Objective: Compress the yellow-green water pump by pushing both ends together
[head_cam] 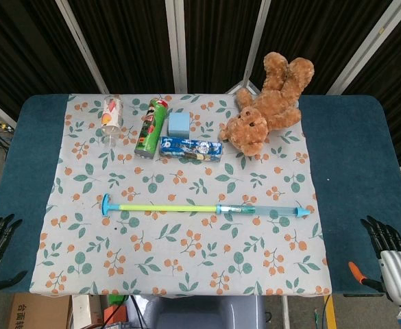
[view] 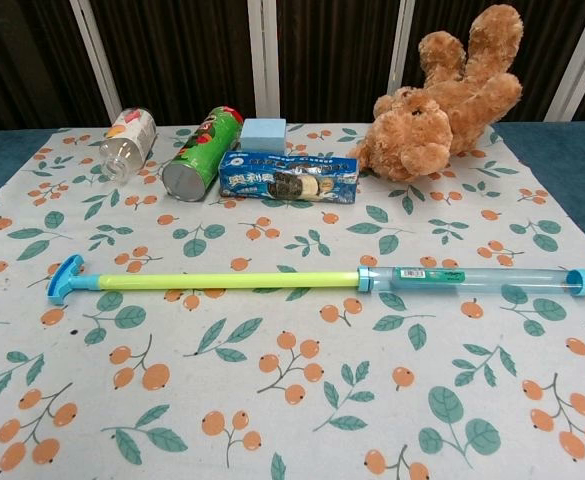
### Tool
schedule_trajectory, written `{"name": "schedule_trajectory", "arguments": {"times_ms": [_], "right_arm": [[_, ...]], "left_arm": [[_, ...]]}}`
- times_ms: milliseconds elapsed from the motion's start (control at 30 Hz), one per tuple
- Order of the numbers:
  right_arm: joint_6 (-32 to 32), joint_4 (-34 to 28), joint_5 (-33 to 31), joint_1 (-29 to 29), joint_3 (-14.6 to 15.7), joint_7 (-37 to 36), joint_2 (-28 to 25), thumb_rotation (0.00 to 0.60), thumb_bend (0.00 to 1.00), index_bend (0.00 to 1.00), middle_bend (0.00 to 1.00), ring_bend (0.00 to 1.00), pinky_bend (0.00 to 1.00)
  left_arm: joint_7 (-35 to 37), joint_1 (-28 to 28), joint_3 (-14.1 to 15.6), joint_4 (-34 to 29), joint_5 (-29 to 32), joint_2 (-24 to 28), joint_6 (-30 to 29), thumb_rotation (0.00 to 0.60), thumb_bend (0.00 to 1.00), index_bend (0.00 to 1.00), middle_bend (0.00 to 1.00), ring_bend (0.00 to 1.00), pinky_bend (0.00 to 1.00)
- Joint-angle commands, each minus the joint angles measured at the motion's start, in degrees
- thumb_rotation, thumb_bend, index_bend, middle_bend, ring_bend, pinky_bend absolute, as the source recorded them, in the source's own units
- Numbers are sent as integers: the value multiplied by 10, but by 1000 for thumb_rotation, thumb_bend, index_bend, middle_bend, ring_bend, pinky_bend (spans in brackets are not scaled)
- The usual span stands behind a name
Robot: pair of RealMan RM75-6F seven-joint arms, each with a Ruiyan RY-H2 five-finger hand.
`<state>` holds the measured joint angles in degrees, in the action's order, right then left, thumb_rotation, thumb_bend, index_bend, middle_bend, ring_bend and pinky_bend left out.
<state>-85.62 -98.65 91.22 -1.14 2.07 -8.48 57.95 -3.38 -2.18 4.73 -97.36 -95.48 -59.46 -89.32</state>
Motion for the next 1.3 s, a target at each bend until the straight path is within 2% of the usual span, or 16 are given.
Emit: {"name": "schedule_trajectory", "arguments": {"times_ms": [33, 167, 267, 367, 533, 667, 900, 967, 1300], "right_arm": [[-1, -1, 5, 0, 2, 1, 1, 600, 330, 0, 0, 0, 0], [-6, 5, 15, 0, 3, 7, 4, 600, 330, 0, 0, 0, 0], [-4, 7, 13, 1, 3, 4, 5, 600, 331, 0, 0, 0, 0], [-6, 9, 16, 1, 4, 3, 4, 600, 331, 0, 0, 0, 0], [-3, 9, 14, 2, 5, -1, 3, 600, 330, 0, 0, 0, 0], [-3, 10, 14, 2, 5, -2, 2, 600, 329, 0, 0, 0, 0], [-2, 10, 14, 3, 6, -8, 2, 600, 330, 0, 0, 0, 0], [-2, 10, 14, 3, 6, -10, 1, 600, 330, 0, 0, 0, 0], [1, 10, 12, 5, 7, -17, 1, 600, 331, 0, 0, 0, 0]], "left_arm": [[-15, 10, -5, -8, 0, 3, 12, 600, 99, 44, 0, 0, 83], [-44, 36, -19, -49, 6, 14, 41, 600, 102, 144, 31, 0, 110], [-92, 82, -53, -112, 22, 22, 87, 600, 137, 219, 73, 14, 144], [-153, 128, -85, -169, 93, 11, 154, 600, 173, 256, 93, 20, 150], [-265, 187, -124, -202, 209, -38, 209, 600, 215, 347, 139, 44, 168], [-347, 231, -145, -201, 301, -94, 221, 600, 242, 368, 156, 51, 174], [-467, 295, -163, -164, 417, -183, 197, 600, 269, 402, 170, 56, 180], [-491, 311, -167, -149, 444, -210, 185, 600, 270, 411, 176, 58, 184], [-539, 360, -181, -94, 523, -275, 151, 600, 271, 431, 176, 59, 184]]}}
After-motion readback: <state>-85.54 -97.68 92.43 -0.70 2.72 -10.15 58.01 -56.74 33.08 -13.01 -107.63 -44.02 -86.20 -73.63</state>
